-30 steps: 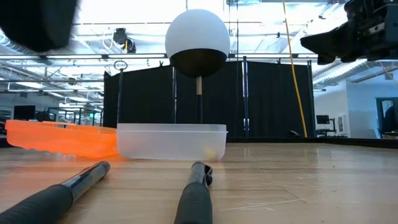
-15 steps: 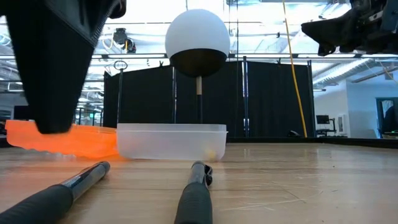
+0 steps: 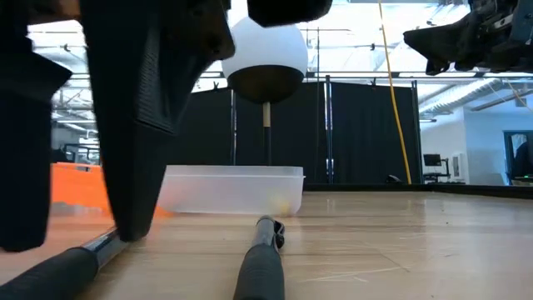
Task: Pick & place school supplies into a supply box
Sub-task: Put the left black gel pen into the orange supply box
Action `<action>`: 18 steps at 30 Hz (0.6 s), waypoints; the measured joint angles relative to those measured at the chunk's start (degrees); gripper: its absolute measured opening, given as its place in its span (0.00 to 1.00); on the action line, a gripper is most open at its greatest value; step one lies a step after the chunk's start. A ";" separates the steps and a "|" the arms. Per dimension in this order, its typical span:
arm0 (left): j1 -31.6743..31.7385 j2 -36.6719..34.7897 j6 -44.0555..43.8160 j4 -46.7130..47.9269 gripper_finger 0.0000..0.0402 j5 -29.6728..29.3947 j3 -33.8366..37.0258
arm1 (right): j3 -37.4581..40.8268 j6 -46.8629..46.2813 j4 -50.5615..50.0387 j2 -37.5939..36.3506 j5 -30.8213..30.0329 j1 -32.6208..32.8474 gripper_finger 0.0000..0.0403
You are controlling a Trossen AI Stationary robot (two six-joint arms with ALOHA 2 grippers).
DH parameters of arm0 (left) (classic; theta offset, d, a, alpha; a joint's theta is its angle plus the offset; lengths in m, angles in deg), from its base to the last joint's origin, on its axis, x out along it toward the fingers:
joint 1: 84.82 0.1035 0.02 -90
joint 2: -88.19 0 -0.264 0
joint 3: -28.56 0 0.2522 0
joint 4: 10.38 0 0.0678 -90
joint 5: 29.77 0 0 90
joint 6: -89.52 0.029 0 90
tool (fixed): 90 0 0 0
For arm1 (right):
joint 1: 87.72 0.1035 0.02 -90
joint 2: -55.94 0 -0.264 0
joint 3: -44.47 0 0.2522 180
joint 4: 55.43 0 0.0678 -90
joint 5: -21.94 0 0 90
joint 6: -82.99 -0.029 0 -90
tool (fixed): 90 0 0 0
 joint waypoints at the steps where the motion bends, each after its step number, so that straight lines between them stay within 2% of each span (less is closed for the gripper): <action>1: 0.22 0.00 0.52 0.02 0.42 0.02 0.00 | 0.00 0.00 0.00 -0.02 0.00 0.00 0.00; 12: 1.19 0.18 -0.48 -0.55 0.42 2.82 0.00 | -0.02 0.24 -0.61 -0.02 0.00 0.00 0.00; 18: 1.34 3.48 0.53 -3.85 0.42 4.23 -0.22 | -0.02 0.27 -0.88 0.02 0.02 0.00 0.00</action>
